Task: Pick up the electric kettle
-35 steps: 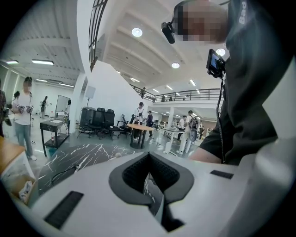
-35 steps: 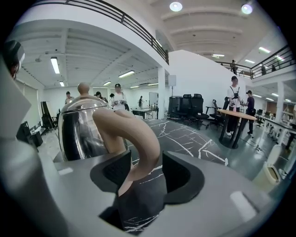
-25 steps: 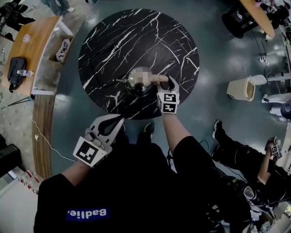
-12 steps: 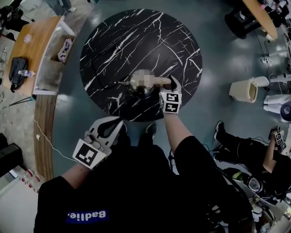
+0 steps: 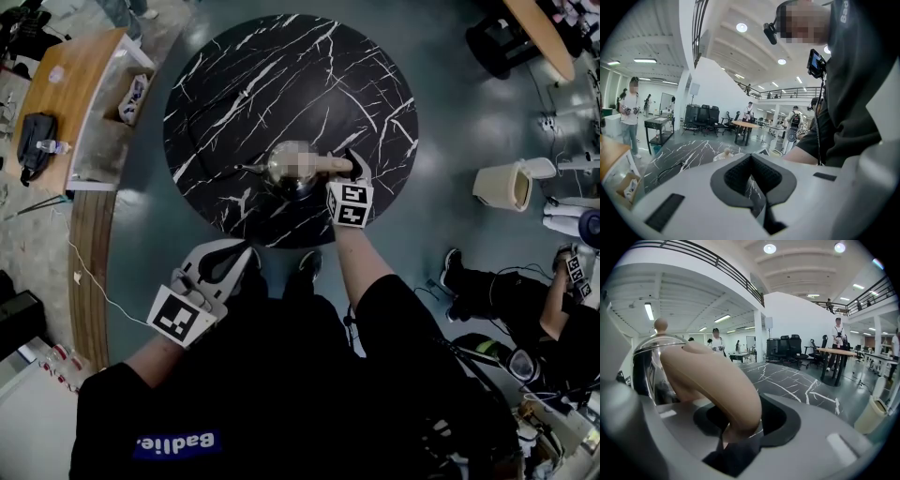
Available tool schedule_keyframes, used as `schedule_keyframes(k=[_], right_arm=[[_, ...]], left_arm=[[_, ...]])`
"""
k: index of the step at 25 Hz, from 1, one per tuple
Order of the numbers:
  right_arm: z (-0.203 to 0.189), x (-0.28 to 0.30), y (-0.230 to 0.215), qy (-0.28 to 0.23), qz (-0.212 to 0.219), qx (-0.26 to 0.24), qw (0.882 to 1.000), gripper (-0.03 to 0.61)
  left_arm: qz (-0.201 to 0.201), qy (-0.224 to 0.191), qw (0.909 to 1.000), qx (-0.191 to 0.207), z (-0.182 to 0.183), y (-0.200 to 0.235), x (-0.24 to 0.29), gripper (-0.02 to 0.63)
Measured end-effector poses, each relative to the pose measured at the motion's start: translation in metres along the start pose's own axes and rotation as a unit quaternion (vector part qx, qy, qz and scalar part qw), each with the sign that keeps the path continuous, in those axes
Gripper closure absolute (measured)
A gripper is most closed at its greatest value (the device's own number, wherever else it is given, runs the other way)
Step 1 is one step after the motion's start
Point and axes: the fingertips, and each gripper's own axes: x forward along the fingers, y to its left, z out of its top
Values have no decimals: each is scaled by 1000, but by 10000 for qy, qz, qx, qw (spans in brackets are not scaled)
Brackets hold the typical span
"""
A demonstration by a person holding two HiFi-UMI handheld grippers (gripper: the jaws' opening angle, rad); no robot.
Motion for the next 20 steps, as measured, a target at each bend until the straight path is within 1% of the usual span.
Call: schedule_keyframes(k=[5, 8, 14, 20], right_arm=[[3, 1, 3, -70, 23, 120, 9999, 479], [3, 1, 2, -92, -9, 225, 9997, 502], [4, 2, 1, -155, -33, 380, 9992, 502], [7, 2, 0, -237, -38, 671, 9975, 499]], left_arm=[[-10, -8, 10000, -4, 0, -1, 0, 607], [-10, -21, 10000, -6, 0, -2, -2, 607], [17, -35, 10000, -32, -2, -2, -5, 607], [35, -73, 10000, -36, -2, -3, -8, 607]])
